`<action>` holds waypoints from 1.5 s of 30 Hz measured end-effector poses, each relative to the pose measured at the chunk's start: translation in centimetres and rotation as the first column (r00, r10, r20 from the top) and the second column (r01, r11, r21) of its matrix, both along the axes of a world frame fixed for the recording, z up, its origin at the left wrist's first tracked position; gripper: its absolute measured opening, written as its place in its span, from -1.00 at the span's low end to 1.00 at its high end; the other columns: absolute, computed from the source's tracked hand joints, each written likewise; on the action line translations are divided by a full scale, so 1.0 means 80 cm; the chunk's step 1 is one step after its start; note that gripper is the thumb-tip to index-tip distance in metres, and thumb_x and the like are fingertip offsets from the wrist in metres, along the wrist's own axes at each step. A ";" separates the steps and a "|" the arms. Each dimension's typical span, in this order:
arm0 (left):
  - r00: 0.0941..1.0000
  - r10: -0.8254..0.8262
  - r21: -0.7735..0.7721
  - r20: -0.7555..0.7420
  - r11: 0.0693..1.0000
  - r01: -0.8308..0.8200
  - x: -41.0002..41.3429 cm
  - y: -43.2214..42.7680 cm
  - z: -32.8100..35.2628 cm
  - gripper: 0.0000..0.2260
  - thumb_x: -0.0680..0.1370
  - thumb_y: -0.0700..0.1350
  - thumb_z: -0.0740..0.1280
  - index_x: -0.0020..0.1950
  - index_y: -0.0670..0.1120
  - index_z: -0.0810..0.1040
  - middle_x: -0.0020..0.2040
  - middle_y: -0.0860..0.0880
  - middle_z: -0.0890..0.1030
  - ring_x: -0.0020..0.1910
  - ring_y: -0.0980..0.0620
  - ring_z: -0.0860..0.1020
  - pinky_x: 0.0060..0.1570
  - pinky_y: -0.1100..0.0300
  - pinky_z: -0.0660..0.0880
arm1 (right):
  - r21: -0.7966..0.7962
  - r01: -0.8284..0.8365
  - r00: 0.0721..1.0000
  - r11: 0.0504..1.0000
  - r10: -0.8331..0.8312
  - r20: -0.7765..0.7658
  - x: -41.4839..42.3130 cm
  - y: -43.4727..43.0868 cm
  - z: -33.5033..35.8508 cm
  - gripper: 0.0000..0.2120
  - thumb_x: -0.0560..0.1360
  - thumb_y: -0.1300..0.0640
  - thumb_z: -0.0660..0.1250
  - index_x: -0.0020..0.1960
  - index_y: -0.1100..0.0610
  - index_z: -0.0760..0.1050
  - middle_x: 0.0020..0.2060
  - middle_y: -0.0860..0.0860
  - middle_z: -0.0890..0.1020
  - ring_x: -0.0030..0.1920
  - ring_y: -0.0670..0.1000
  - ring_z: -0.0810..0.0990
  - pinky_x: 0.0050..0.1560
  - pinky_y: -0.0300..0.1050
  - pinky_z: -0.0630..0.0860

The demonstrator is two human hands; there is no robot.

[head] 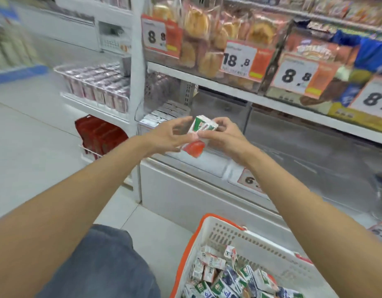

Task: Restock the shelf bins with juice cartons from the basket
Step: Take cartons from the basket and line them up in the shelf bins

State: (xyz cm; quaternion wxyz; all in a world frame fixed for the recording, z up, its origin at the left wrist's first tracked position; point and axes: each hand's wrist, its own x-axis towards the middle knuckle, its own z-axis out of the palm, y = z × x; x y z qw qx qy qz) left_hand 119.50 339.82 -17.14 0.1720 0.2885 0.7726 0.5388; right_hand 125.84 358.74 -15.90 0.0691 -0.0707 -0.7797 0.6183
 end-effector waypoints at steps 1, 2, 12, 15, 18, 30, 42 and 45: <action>0.984 0.088 -0.064 -0.158 0.993 -0.099 -0.017 -0.001 -0.003 -0.37 0.37 0.20 0.50 0.41 0.20 0.41 0.39 0.06 0.45 0.31 0.12 0.45 0.21 0.09 0.48 | 0.041 0.071 0.997 0.997 -0.069 -0.038 -0.015 0.000 0.001 -0.47 0.33 0.19 0.57 0.18 0.20 0.38 0.04 0.17 0.63 -0.04 0.05 0.60 0.04 0.07 0.57; 0.939 0.152 -0.138 -0.309 0.969 -0.203 -0.032 -0.003 -0.009 -0.28 0.37 0.21 0.50 0.47 0.10 0.35 0.47 -0.01 0.36 0.43 0.06 0.33 0.37 0.06 0.33 | 0.076 0.137 0.988 0.988 -0.131 -0.078 -0.030 0.000 0.001 -0.43 0.31 0.17 0.59 0.19 0.20 0.37 0.06 0.17 0.62 -0.04 0.03 0.60 0.04 0.02 0.58; 0.757 0.073 -0.468 -0.649 0.747 -0.473 -0.089 -0.011 -0.117 -0.29 0.56 0.29 0.07 0.59 -0.04 -0.03 0.61 -0.07 -0.10 0.57 -0.07 -0.16 0.52 -0.10 -0.09 | 0.111 -0.127 0.959 0.986 0.093 0.267 -0.133 -0.003 -0.068 -0.38 0.33 0.02 0.58 0.25 0.16 0.38 0.00 -0.01 0.56 -0.12 -0.29 0.60 -0.19 -0.39 0.54; 0.733 0.136 -0.333 -0.667 0.826 -0.456 -0.086 -0.009 -0.126 -0.31 0.56 0.24 0.12 0.59 -0.08 0.06 0.60 -0.09 -0.04 0.57 -0.08 -0.15 0.53 -0.04 -0.05 | 0.041 -0.156 0.924 0.987 0.131 0.358 -0.146 -0.004 -0.076 -0.50 0.44 -0.04 0.47 0.26 0.16 0.40 0.20 0.08 0.51 0.28 0.03 0.51 0.27 0.07 0.50; 0.718 0.187 -0.278 -0.670 0.834 -0.477 -0.082 -0.004 -0.127 -0.34 0.56 0.21 0.14 0.57 -0.09 0.12 0.60 -0.09 0.00 0.57 -0.09 -0.13 0.51 -0.10 0.00 | -0.023 -0.138 0.929 0.990 0.137 0.342 -0.153 -0.011 -0.080 -0.57 0.52 0.22 0.38 0.31 0.20 0.31 0.26 0.20 0.49 0.27 0.15 0.53 0.22 0.20 0.53; 0.622 0.277 -0.133 -0.732 0.838 -0.530 -0.007 0.032 -0.088 -0.64 0.53 -0.01 0.35 0.27 -0.14 0.47 0.16 -0.13 0.52 0.15 -0.16 0.46 0.10 -0.05 0.43 | 0.591 0.100 0.975 0.801 0.038 -0.218 -0.064 -0.004 -0.068 -0.65 0.42 0.13 0.48 0.19 0.09 0.53 0.09 0.01 0.51 0.01 -0.08 0.47 0.09 -0.26 0.39; 0.997 -0.055 -0.475 -0.044 0.880 0.028 0.208 0.133 -0.278 -0.73 0.56 -0.04 0.36 0.18 -0.15 0.49 0.14 -0.11 0.53 -0.01 -0.08 0.53 0.09 0.10 0.44 | 0.476 -0.244 0.817 0.845 -0.085 0.571 0.312 0.158 -0.305 -0.74 0.46 0.19 0.44 0.15 0.18 0.57 0.06 0.07 0.60 -0.06 0.00 0.53 0.03 -0.17 0.45; 0.985 -0.165 -0.500 0.059 0.849 0.172 0.248 0.147 -0.318 -0.75 0.55 -0.05 0.37 0.15 -0.14 0.49 0.12 -0.09 0.53 -0.15 0.03 0.46 -0.02 0.15 0.43 | 0.336 -0.232 0.697 0.913 -0.085 0.712 0.390 0.189 -0.353 -0.73 0.44 0.12 0.48 0.10 0.13 0.54 0.01 0.06 0.58 -0.14 -0.07 0.51 0.07 -0.09 0.50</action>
